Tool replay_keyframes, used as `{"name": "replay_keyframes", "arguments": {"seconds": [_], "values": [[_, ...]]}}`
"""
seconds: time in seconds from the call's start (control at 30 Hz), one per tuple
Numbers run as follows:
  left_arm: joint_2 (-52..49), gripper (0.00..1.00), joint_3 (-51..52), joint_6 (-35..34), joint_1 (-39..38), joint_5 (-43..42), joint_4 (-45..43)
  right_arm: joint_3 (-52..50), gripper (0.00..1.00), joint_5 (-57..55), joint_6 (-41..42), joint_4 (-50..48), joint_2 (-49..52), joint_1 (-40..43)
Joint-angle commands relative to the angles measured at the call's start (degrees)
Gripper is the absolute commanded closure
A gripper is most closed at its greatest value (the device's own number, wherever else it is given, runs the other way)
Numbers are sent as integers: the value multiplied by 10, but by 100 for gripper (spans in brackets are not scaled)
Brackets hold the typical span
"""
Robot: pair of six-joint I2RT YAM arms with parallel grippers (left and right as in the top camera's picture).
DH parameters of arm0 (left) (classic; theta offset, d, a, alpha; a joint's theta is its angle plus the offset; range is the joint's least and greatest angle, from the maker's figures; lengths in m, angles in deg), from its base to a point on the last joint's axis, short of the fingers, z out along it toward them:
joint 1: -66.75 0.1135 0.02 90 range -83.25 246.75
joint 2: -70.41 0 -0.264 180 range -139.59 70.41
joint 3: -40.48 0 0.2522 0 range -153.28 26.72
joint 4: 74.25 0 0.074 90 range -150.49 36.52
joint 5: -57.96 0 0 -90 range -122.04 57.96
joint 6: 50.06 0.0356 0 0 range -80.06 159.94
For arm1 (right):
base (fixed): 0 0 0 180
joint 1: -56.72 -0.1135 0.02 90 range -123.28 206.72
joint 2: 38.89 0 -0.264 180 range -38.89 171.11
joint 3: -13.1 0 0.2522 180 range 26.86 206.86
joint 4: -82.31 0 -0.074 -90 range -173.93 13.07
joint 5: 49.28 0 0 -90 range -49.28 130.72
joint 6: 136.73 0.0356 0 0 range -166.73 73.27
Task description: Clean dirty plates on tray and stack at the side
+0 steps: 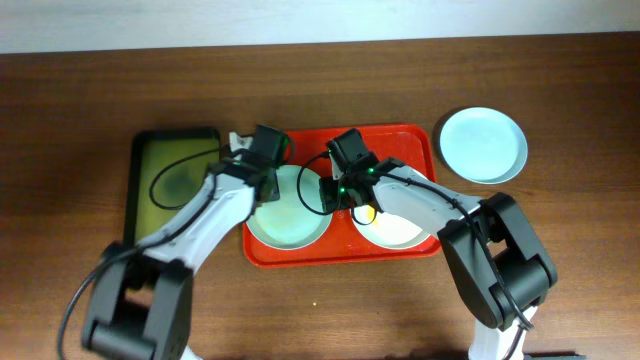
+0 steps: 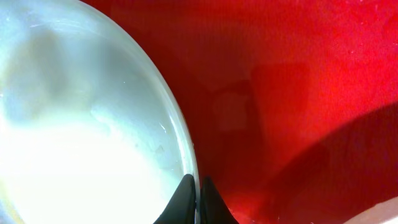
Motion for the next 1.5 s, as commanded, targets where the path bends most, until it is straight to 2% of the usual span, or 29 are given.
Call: {"name": "replay_keyframes", "arguments": {"seconds": [0.0, 0.1, 0.43, 0.5, 0.67, 0.77, 1.03, 1.2, 1.27, 1.47], "values": [[43, 100, 0, -3, 1, -179, -6, -14, 96, -38, -4, 13, 34, -2], [39, 100, 16, -3, 0, -227, -6, -14, 96, -38, -4, 11, 34, -2], [-10, 100, 102, -3, -3, -222, -99, -14, 96, -38, -4, 9, 34, -2], [-27, 100, 107, -3, -3, -178, -107, -14, 96, -38, -4, 9, 34, -2], [-41, 100, 106, -3, 0, 10, -63, -14, 96, -39, -4, 9, 34, -2], [-32, 100, 105, -3, 0, 58, -59, -14, 96, -42, -4, 9, 34, -2], [86, 100, 99, -3, 0, 68, -51, -13, 96, -36, -4, 18, 25, -2], [203, 100, 99, 14, 4, 3, -49, 11, 96, -60, -15, 32, -31, -3], [241, 100, 99, 19, 17, -26, -35, 25, 96, -81, -51, 53, -57, -5], [315, 100, 99, 5, 84, -60, 21, 90, 96, -302, -119, 168, -146, -38]]}}
